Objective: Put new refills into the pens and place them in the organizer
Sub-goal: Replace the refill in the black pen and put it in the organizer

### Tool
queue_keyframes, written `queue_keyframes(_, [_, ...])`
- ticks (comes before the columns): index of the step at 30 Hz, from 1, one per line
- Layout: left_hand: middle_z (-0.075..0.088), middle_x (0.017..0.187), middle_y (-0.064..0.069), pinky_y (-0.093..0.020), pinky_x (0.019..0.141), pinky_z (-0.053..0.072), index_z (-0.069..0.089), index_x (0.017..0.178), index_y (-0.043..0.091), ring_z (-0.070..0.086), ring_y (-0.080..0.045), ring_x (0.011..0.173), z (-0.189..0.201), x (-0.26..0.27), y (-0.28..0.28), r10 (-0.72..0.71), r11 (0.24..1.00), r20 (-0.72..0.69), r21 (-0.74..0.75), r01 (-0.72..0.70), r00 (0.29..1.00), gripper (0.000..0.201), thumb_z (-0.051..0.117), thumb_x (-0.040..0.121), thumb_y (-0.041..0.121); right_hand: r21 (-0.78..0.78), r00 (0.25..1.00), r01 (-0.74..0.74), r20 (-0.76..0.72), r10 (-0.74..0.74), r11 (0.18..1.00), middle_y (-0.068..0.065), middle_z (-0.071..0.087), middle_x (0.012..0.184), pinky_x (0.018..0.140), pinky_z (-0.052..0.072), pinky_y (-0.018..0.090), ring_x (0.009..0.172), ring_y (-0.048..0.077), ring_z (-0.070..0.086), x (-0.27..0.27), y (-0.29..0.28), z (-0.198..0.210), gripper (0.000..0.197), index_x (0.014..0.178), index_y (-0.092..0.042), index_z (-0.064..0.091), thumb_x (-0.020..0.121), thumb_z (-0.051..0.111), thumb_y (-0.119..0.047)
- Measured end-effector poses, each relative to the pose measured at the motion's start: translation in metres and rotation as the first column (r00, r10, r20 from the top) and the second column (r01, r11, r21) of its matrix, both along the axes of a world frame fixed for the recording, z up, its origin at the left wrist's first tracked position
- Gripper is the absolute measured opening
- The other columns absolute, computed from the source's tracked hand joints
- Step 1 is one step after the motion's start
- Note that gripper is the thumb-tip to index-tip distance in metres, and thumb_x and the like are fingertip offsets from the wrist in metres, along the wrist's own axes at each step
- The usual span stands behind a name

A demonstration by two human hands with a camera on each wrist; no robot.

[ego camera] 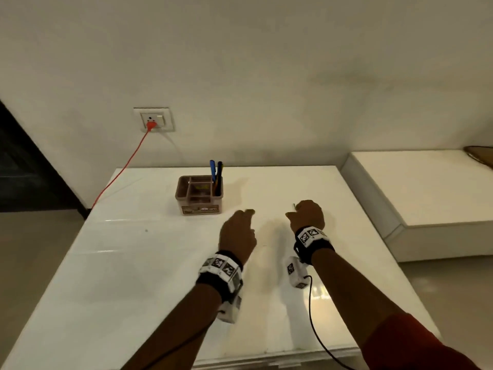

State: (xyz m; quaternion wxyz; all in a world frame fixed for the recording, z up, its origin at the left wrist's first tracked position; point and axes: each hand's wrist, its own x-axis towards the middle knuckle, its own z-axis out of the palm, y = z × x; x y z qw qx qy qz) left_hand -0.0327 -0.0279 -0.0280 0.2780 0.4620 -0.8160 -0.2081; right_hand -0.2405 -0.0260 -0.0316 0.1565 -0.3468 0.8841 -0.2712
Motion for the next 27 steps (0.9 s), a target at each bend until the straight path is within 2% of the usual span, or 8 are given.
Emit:
queue_keyframes(3, [0.059,0.139,-0.016,-0.040,0.112,0.040,0.050,0.146,0.008,0.056,-0.032,0.129,-0.006,-0.055,0.009,-0.130,0.956,0.082,0.274,0.103,0.988,0.059,0.068,0.090,0.011,0.052,0.999,0.048,0.004,-0.048,0.997,0.014,0.057,0.138,0.111,0.038,0.039,0.134,0.032,0.049,-0.037,0.014,-0.007,0.065,0.131,-0.007,0.058,0.081,0.083,-0.042])
queue_keyframes(6, [0.046,0.152,-0.016,-0.035,0.118,0.030,0.040,0.149,0.004,0.042,-0.031,0.143,-0.009,-0.099,-0.001,-0.201,0.939,0.239,0.323,0.117,0.950,0.061,0.063,0.094,0.015,0.058,0.999,0.037,0.029,-0.038,0.998,0.015,0.057,0.137,0.108,0.040,0.039,0.132,0.034,0.050,-0.053,0.016,-0.017,0.072,0.130,-0.005,0.057,0.079,0.083,-0.049])
queue_keyframes(11, [0.047,0.148,-0.021,-0.039,0.114,0.035,0.048,0.140,-0.002,0.044,-0.036,0.139,-0.016,-0.145,-0.020,-0.287,0.928,0.413,0.345,0.143,0.864,0.053,0.066,0.092,0.014,0.068,0.999,-0.032,-0.027,0.034,0.997,0.014,0.062,0.130,0.104,0.042,0.037,0.125,0.032,0.055,-0.060,0.005,-0.040,0.052,0.121,-0.005,0.063,0.080,0.083,-0.031])
queue_keyframes(14, [0.049,0.137,-0.023,-0.041,0.103,0.043,0.055,0.128,-0.001,0.051,-0.040,0.127,-0.019,-0.158,-0.026,-0.311,0.931,0.505,0.331,0.152,0.805,0.046,0.068,0.087,0.013,0.038,1.000,-0.016,-0.002,0.016,0.999,0.015,0.070,0.118,0.099,0.050,0.038,0.116,0.033,0.063,-0.065,0.007,-0.044,0.034,0.109,-0.002,0.071,0.081,0.080,-0.018])
queue_keyframes(17, [0.045,0.137,-0.021,-0.043,0.101,0.046,0.053,0.132,0.005,0.048,-0.040,0.127,-0.017,-0.172,-0.024,-0.339,0.931,0.573,0.320,0.176,0.747,0.047,0.066,0.088,0.017,0.034,0.998,0.019,0.058,-0.021,0.999,0.019,0.076,0.094,0.080,0.059,0.039,0.092,0.036,0.071,-0.074,0.015,-0.042,0.016,0.088,0.002,0.078,0.077,0.075,-0.008])
queue_keyframes(20, [0.045,0.140,-0.021,-0.044,0.103,0.045,0.049,0.138,0.008,0.046,-0.039,0.129,-0.017,-0.185,-0.016,-0.370,0.924,0.616,0.323,0.206,0.696,0.050,0.062,0.091,0.021,0.001,0.988,0.087,0.129,-0.086,0.996,0.018,0.076,0.081,0.067,0.056,0.033,0.081,0.035,0.073,-0.082,0.027,-0.040,0.008,0.079,0.001,0.078,0.073,0.076,-0.005])
queue_keyframes(22, [0.045,0.142,-0.020,-0.044,0.105,0.044,0.046,0.144,0.010,0.045,-0.039,0.131,-0.016,-0.194,-0.009,-0.391,0.916,0.626,0.332,0.224,0.674,0.055,0.061,0.092,0.022,-0.014,0.980,0.125,0.157,-0.121,0.992,0.015,0.077,0.085,0.069,0.057,0.032,0.086,0.034,0.074,-0.091,0.038,-0.038,0.010,0.082,-0.003,0.079,0.073,0.080,-0.008])
queue_keyframes(27, [0.042,0.145,-0.020,-0.046,0.108,0.045,0.037,0.153,0.015,0.042,-0.039,0.134,-0.014,-0.210,0.016,-0.439,0.896,0.623,0.357,0.263,0.648,0.066,0.061,0.092,0.019,-0.005,0.966,0.189,0.182,-0.185,0.982,0.015,0.077,0.102,0.086,0.059,0.038,0.103,0.033,0.071,-0.127,0.075,-0.040,0.024,0.094,-0.003,0.080,0.073,0.087,-0.013])
